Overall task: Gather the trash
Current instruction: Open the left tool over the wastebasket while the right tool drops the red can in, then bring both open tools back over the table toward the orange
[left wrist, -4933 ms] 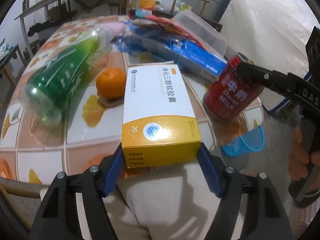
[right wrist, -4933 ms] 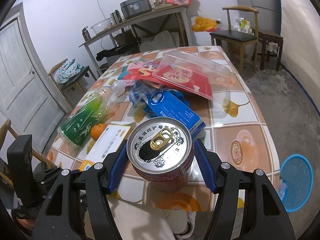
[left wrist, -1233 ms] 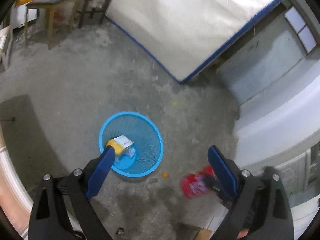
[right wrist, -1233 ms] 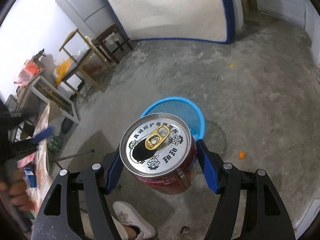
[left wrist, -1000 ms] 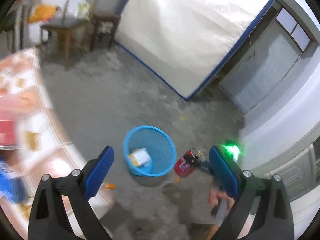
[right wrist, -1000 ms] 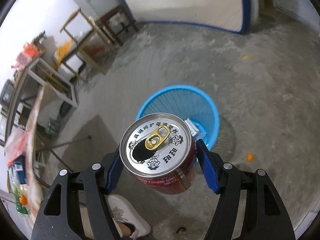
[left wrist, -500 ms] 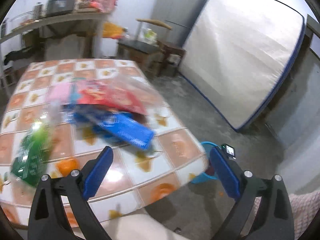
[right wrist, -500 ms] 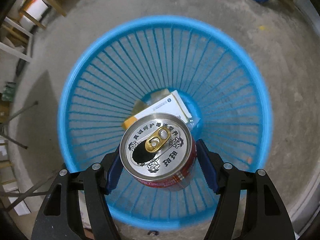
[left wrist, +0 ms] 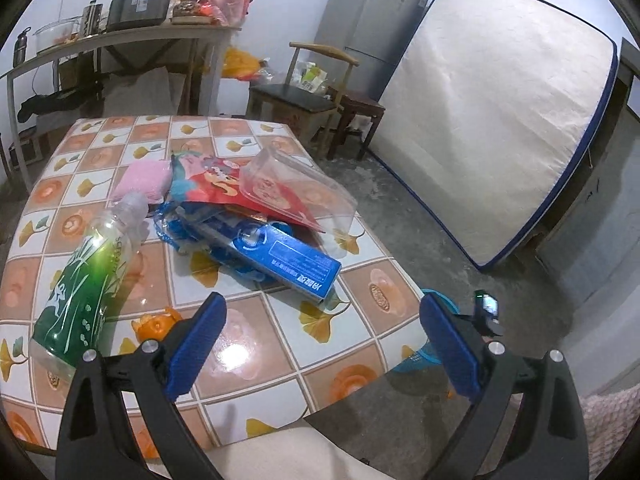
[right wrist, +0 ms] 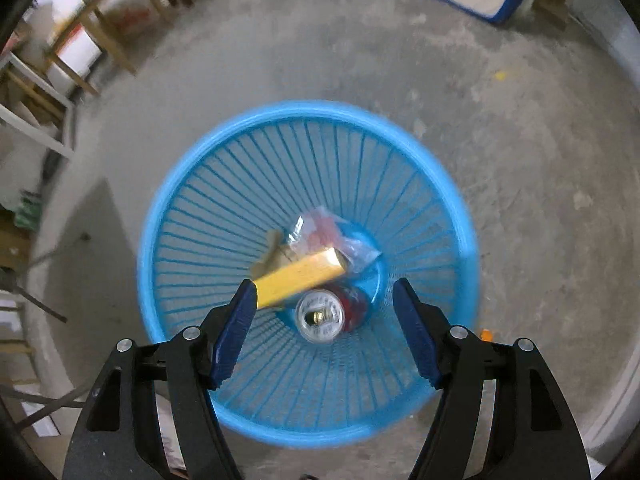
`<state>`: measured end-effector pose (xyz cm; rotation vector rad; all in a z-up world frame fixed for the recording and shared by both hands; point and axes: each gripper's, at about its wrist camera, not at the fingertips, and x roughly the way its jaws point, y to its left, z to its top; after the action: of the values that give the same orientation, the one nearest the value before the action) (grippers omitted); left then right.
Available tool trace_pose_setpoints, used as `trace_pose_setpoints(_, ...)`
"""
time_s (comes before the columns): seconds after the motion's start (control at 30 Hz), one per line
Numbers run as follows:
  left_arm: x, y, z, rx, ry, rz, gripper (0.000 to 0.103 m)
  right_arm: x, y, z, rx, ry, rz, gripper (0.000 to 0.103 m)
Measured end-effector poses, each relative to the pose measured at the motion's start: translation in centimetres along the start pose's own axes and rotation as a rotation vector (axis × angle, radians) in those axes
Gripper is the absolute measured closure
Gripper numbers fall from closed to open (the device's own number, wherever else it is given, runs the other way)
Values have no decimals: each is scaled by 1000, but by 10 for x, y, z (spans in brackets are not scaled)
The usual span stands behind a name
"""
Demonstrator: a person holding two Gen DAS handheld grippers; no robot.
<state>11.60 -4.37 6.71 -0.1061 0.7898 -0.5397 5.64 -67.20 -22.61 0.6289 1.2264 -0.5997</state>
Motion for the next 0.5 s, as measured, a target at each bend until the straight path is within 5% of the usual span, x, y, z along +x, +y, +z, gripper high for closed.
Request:
trace_pose_setpoints(0.2,-12,12,-5,2,-26,30,8,-109,4,-35,-13,-190,122,35)
trace_pose_setpoints(0.5,-39,45,-23,-15,-78,118,8,-238,105,-84,-237,-377,408,21)
